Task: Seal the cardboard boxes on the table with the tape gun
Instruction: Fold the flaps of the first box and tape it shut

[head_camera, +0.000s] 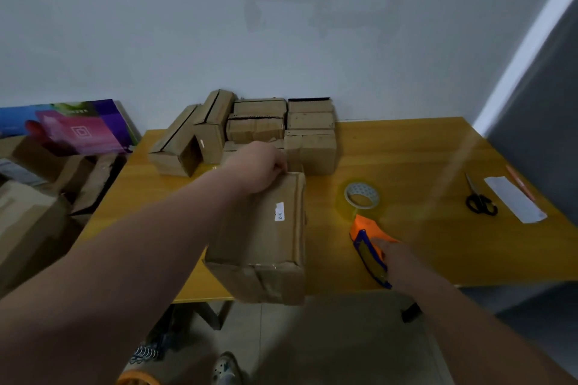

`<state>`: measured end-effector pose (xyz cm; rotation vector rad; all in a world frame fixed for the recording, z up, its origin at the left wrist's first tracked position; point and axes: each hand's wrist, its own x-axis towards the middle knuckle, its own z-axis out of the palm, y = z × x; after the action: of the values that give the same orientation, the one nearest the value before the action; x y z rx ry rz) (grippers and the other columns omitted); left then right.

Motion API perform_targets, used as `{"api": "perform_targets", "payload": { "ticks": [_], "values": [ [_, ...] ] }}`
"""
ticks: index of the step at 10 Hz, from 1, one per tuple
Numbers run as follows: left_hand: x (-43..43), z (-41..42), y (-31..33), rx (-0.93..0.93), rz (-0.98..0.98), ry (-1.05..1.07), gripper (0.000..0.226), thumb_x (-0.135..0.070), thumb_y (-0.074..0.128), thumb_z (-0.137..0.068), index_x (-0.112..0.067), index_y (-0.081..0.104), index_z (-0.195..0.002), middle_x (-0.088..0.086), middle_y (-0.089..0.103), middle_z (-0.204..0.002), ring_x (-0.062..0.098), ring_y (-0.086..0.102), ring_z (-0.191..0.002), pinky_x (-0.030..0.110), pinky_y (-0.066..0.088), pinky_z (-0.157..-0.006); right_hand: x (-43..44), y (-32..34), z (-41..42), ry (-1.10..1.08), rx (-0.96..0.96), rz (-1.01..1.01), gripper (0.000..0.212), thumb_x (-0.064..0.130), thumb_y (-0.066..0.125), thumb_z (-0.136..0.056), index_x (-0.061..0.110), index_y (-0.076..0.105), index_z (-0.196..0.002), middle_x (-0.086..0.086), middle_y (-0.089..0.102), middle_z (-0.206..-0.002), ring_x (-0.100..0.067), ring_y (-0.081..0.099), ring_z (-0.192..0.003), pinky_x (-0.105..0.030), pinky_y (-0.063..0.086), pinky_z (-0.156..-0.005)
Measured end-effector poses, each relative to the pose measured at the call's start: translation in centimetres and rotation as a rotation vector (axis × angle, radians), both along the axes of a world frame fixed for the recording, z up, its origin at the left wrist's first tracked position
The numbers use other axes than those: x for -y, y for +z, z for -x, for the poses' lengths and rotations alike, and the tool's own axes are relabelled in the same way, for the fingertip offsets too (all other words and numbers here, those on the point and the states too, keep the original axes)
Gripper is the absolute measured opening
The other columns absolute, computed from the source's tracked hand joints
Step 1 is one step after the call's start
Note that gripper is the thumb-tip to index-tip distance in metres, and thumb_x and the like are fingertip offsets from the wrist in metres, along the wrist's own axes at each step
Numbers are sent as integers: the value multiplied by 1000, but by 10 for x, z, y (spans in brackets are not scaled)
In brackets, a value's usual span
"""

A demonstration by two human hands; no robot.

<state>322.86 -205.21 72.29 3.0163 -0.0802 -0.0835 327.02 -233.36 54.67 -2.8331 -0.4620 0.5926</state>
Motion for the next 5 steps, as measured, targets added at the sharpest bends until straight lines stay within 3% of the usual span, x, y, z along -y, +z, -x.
{"api": "perform_targets", "payload": {
  "ticks": [1, 2, 3, 4, 5],
  "values": [
    [8, 1, -10, 122, 1, 76, 24, -18, 49, -95, -25, 62, -114, -2, 65, -106, 19, 60, -98, 37, 53, -84, -5, 35, 24, -109, -141, -89, 77, -2, 44, -97, 43, -5, -136, -14, 39, -146, -28, 47, -125, -13, 45, -86],
    [13, 7, -16, 328, -85, 53, 34, -20, 60, -89, -24, 56, -123, -2, 60, -117, 19, 55, -109, 35, 46, -96, 0, 35, 29, -51, -86, 99, 94, -5, 52, -90, 40, -9, -146, -11, 49, -135, -25, 52, -118, -25, 46, -92],
    [19, 20, -19, 450, -117, -8, 27, -21, 59, -89, -20, 60, -115, -1, 56, -113, 16, 51, -101, 28, 45, -86, 1, 29, 30, -51, -78, 119, 96, -7, 55, -86, 37, 1, -152, -9, 51, -133, -25, 53, -118, -30, 48, -93],
    [28, 32, -26, 307, -63, 14, 27, -37, 46, -96, -21, 64, -108, -3, 57, -106, 15, 53, -96, 30, 51, -78, -2, 25, 29, -51, -87, 145, 93, -8, 57, -84, 36, 12, -152, -6, 47, -140, -26, 49, -125, -32, 49, -93],
    [32, 40, -33, 171, 4, 38, 50, -53, 37, -96, -21, 56, -130, -1, 51, -133, 18, 45, -122, 37, 49, -95, -9, 22, 26, -20, -79, 136, 90, -6, 57, -82, 36, 18, -151, -4, 51, -134, -25, 53, -118, -29, 47, -78]
  ]
}}
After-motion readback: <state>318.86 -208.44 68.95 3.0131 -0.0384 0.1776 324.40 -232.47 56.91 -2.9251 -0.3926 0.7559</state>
